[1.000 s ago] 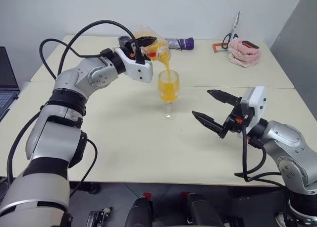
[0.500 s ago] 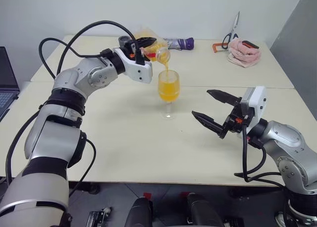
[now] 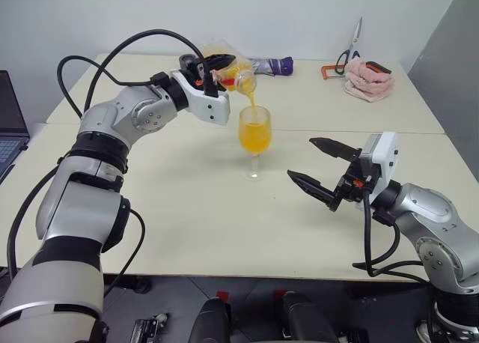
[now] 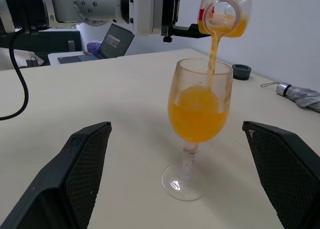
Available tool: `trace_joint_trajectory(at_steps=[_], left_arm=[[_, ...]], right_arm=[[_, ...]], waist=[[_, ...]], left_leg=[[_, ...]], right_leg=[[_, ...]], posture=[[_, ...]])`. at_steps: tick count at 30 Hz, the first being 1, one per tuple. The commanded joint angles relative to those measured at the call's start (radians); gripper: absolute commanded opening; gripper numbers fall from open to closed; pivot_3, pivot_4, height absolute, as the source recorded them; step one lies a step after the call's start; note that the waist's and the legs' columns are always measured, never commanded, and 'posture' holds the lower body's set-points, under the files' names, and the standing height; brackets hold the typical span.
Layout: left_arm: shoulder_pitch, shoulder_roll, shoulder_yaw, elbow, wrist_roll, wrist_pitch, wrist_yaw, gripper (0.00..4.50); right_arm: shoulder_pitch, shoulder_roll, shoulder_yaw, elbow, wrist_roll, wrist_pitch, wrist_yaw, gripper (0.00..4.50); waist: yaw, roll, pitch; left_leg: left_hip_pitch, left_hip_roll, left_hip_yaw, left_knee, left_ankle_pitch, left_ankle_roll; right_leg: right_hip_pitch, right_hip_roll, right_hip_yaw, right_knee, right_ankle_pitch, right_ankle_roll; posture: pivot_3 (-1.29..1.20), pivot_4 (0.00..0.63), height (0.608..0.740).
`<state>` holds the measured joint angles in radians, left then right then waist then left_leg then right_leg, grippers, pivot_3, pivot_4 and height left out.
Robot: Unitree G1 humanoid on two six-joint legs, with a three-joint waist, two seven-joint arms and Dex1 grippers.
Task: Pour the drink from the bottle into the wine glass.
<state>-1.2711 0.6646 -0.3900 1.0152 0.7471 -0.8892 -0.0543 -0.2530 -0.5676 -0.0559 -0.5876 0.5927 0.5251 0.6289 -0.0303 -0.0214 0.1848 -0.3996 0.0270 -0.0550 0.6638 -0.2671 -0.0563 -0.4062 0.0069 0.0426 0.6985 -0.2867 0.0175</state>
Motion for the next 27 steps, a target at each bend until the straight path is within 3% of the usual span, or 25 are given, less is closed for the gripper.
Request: trace_joint_trajectory(at_steps=[1,17,27], left_arm=[[-0.047,0.015,0.000,-0.012,-0.002,-0.011,0.026,1.67],[-0.030,-0.007,0.021,-0.002,-0.058,0.009,-0.013,1.67],[0.029,-0.074,0.124,-0.010,-0.321,0.094,-0.236,1.67]], right_arm=[[-0.001,-0.002,-0.014,-0.048,0.012,-0.012,-0.003,4.50],[0.001,0.001,-0.006,-0.046,0.006,-0.016,-0.001,4.50],[-0.011,0.014,0.012,-0.032,-0.037,-0.053,-0.002,4.50]], waist=[[0.000,0.000,0.000],[0.000,0.000,0.000],[-0.001,0.000,0.000]], left_leg=[[0.000,0.000,0.000,0.000,0.000,0.000],[0.000,0.000,0.000,0.000,0.000,0.000],[0.000,0.000,0.000,0.000,0.000,0.000]], right_leg=[[0.000,0.000,0.000,0.000,0.000,0.000],[0.000,0.000,0.000,0.000,0.000,0.000],[0.000,0.000,0.000,0.001,0.000,0.000]], posture=[[0.00,0.150,0.740],[0.00,0.150,0.740],[0.00,0.150,0.740]])
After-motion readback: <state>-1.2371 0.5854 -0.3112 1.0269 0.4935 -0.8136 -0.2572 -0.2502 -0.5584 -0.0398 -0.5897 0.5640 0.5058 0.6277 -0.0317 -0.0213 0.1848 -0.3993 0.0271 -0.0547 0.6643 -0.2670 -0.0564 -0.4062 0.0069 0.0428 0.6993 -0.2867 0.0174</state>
